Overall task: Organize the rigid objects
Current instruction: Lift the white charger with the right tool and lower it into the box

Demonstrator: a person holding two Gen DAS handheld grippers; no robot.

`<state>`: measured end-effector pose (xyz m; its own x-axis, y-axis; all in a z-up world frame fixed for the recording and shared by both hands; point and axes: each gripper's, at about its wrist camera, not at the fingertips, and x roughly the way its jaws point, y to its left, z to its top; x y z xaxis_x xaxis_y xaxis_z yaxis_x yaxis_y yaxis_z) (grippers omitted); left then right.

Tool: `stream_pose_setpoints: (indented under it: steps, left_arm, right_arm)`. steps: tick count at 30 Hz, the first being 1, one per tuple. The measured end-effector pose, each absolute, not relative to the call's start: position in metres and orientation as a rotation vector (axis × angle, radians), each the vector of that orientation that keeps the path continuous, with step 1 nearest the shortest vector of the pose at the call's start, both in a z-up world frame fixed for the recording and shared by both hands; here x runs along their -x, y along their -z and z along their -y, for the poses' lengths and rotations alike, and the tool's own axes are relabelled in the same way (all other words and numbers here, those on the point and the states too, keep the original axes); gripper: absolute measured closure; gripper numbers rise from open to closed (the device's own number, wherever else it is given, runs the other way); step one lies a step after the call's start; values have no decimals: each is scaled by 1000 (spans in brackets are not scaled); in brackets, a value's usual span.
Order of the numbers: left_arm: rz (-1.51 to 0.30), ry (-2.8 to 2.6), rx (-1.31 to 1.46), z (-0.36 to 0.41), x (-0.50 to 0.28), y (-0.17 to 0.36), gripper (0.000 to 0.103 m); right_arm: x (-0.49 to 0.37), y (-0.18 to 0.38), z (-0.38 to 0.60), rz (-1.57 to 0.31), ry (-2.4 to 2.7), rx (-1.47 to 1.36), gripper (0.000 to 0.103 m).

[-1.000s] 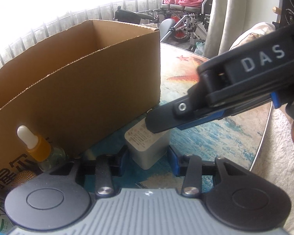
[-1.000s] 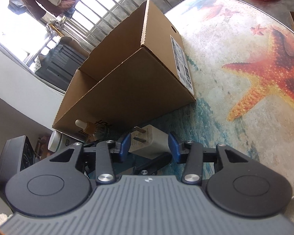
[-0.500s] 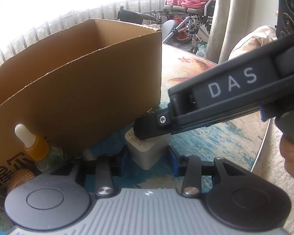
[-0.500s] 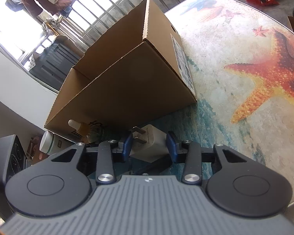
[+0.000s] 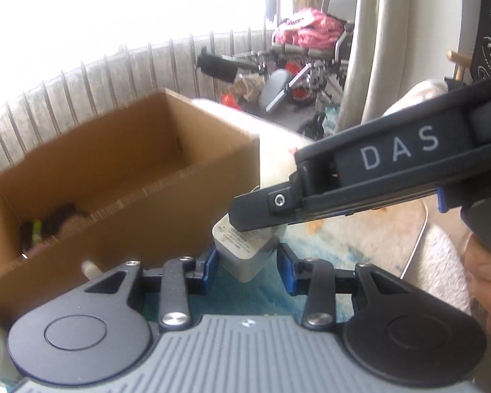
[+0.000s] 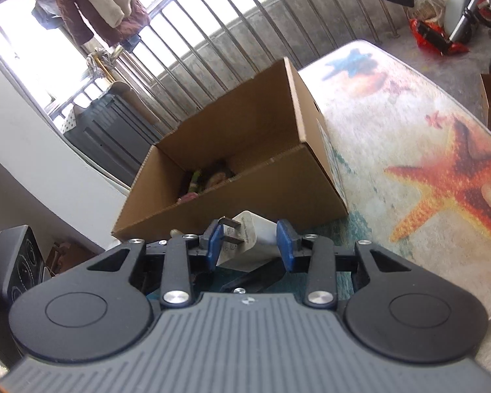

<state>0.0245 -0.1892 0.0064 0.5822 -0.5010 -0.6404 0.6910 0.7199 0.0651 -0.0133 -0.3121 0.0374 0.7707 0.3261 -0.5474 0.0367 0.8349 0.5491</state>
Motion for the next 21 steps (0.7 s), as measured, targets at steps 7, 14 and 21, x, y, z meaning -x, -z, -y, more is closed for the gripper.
stream_pose_setpoints:
  steps: [7,14,21]
  left_arm:
    - [-560,629,-287,178,-50,-66,63]
    - [-666,548,-231,170,-130,-95,62]
    - [-950,469,-181,160,-238,-58,62]
  right_arm:
    - [-32,-98,302,-619,-265,-460,68]
    - [-138,-119,291,-742,-344,-387,68]
    - [-245,-74,284,-970,-371,-424,68]
